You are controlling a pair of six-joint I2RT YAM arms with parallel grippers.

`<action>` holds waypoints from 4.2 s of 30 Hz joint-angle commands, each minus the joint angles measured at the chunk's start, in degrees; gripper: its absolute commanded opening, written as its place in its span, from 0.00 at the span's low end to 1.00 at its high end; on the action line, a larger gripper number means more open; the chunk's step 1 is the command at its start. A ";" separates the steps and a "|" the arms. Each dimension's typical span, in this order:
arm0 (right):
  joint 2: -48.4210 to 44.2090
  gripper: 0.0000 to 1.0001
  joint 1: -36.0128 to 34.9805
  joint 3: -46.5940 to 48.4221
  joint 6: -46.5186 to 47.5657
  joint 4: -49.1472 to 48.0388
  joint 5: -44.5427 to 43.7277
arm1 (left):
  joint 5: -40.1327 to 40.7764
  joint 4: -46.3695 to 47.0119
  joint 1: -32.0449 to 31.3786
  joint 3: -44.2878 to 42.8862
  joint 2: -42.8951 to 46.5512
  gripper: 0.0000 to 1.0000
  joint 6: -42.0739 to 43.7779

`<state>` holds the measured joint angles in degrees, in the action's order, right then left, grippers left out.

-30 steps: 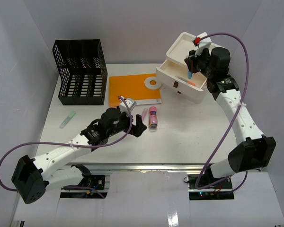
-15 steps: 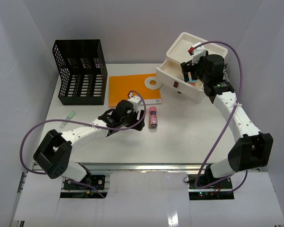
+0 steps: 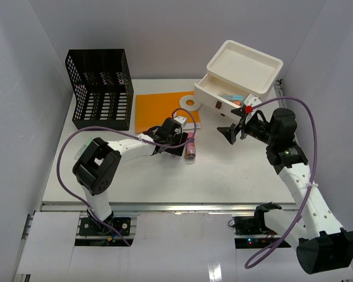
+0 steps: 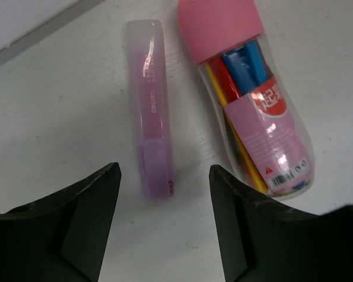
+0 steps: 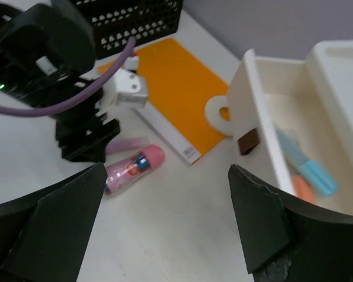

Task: Organize the desk

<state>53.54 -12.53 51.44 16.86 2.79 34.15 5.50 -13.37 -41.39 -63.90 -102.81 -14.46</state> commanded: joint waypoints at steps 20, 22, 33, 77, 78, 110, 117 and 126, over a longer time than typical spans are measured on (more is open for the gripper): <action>-1.90 0.90 8.84 -14.52 -5.27 -8.31 21.10 | 5.76 -3.87 0.08 -2.94 -1.47 0.19 -1.96; -0.84 0.90 8.93 -15.10 -9.41 -10.21 21.20 | 5.26 -3.65 0.08 -1.46 1.42 0.15 -2.87; 9.09 0.97 8.31 -15.76 -36.95 -19.02 19.83 | -6.77 13.88 -0.01 13.59 23.45 0.11 -14.25; 25.58 0.23 0.76 -2.80 -44.19 -17.39 11.69 | -19.21 32.88 -6.87 4.08 10.21 0.20 -25.96; 25.26 0.21 0.76 -2.67 -43.28 -17.00 11.57 | -19.10 32.88 -6.90 4.17 10.40 0.26 -26.13; 22.82 0.13 0.76 23.07 2.53 -4.42 -32.37 | 9.39 0.65 1.29 30.20 58.35 0.98 -22.63; 26.37 0.34 0.67 20.52 5.71 -4.99 -33.51 | 2.08 -1.23 11.57 31.23 55.99 0.98 -23.36; 21.75 0.84 0.67 21.20 2.42 -0.18 -26.05 | -7.79 -1.34 24.44 31.48 53.08 0.98 -26.02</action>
<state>80.14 -11.86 71.35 20.96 2.12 3.24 4.09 -14.07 -21.89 -32.09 -49.50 -39.03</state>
